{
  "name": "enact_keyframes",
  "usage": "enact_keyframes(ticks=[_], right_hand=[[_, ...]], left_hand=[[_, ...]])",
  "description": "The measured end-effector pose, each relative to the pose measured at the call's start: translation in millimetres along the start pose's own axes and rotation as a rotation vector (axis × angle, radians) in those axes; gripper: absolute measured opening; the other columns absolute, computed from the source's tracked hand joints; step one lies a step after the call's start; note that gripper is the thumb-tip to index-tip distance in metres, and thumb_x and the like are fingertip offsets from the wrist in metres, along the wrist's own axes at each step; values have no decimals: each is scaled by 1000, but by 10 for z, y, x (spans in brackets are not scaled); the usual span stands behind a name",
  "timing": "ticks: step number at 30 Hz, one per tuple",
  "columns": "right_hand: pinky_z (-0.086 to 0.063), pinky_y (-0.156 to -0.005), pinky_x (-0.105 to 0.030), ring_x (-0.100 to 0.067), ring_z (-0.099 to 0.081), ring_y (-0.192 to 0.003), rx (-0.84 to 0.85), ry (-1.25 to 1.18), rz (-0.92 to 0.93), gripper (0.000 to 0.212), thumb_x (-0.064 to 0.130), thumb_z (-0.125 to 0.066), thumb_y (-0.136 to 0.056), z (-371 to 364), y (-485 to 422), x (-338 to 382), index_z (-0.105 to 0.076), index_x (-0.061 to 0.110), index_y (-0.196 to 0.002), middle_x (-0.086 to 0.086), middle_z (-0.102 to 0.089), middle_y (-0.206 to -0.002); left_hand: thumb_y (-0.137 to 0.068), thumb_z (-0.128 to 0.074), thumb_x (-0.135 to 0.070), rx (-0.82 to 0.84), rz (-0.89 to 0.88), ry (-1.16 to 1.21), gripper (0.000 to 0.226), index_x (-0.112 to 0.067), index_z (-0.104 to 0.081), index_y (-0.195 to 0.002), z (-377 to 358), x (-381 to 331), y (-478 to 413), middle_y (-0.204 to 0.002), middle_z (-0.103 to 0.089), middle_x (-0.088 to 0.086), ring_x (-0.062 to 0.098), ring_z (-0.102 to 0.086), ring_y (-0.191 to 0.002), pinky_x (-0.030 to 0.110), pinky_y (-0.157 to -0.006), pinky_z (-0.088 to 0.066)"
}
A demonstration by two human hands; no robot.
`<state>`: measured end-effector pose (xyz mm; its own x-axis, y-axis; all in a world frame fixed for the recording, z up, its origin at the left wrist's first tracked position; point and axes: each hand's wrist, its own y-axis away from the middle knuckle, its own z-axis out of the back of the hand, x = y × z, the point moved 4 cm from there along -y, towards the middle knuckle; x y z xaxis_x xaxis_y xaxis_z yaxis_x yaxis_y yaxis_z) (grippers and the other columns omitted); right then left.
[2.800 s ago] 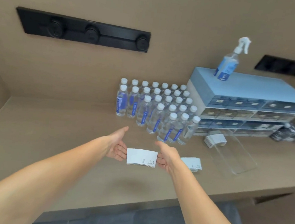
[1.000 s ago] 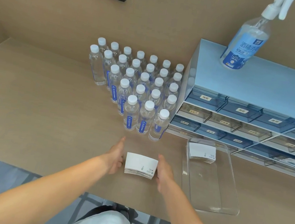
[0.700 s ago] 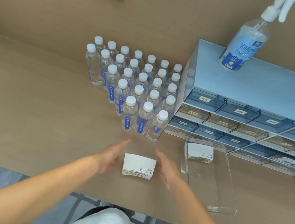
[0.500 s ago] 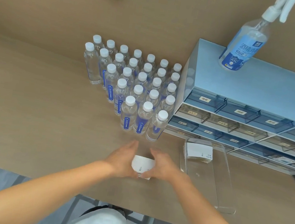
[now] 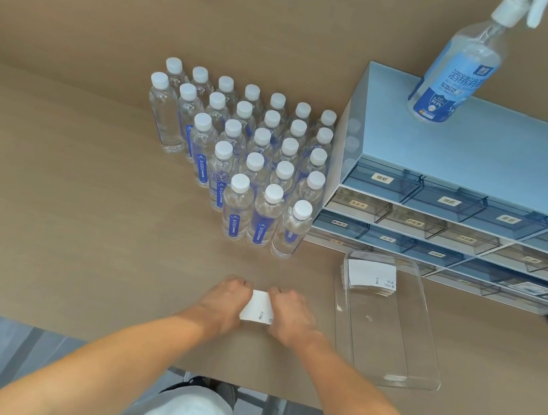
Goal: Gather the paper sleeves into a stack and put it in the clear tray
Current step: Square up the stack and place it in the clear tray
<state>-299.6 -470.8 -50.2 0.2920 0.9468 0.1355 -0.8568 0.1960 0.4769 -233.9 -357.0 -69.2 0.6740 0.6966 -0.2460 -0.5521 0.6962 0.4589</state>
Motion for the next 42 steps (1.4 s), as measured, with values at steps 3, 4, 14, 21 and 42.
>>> enact_keyframes(ticks=[3, 4, 14, 21, 42], right_hand=[[-46, -77, -36, -35, -58, -104, -23, -4, -7, 38, 4, -61, -77, -71, 77, 18, -52, 13, -112, -11, -62, -115], [-46, -78, -36, -34, -58, -105, -29, -14, -11, 38, 4, -61, -77, -86, 90, 22, -52, 13, -112, -10, -61, -115], [-47, -79, -37, -36, -58, -104, -33, -15, 41, 36, 6, -63, -76, -83, 164, 51, -53, 11, -110, -13, -62, -114], [-48, -80, -38, -36, -59, -105, -28, -18, 51, 39, 8, -65, -77, -45, 180, 52, -52, 11, -113, -13, -61, -115], [-46, -85, -37, -26, -65, -99, 97, -1470, -664, 69, 67, -53, -78, -171, 289, 177, -56, 13, -122, -9, -70, -110]], left_hand=[[-80, -66, -9, -3, -16, -23, 42, -7, -51, -120, -52, -22, 40, -123, -53, 12, 28, -46, -119, 31, -96, -41], [-80, -67, -10, -3, -18, -26, 43, -7, -51, -120, -53, -19, 50, -123, -53, 11, 27, -45, -119, 31, -95, -41], [-74, -73, -21, 5, -42, -35, 51, -9, -51, -118, -64, -9, 131, -123, -53, 10, 27, -47, -117, 32, -93, -43], [-71, -77, -24, 39, -23, -56, 55, -9, -50, -117, -38, -30, 126, -121, -56, 11, 27, -50, -115, 33, -93, -46], [-89, -35, -74, 312, 737, 1781, 89, 2, -50, -133, 107, 103, 520, -116, -68, 21, 30, -69, -97, 36, -74, -54]])
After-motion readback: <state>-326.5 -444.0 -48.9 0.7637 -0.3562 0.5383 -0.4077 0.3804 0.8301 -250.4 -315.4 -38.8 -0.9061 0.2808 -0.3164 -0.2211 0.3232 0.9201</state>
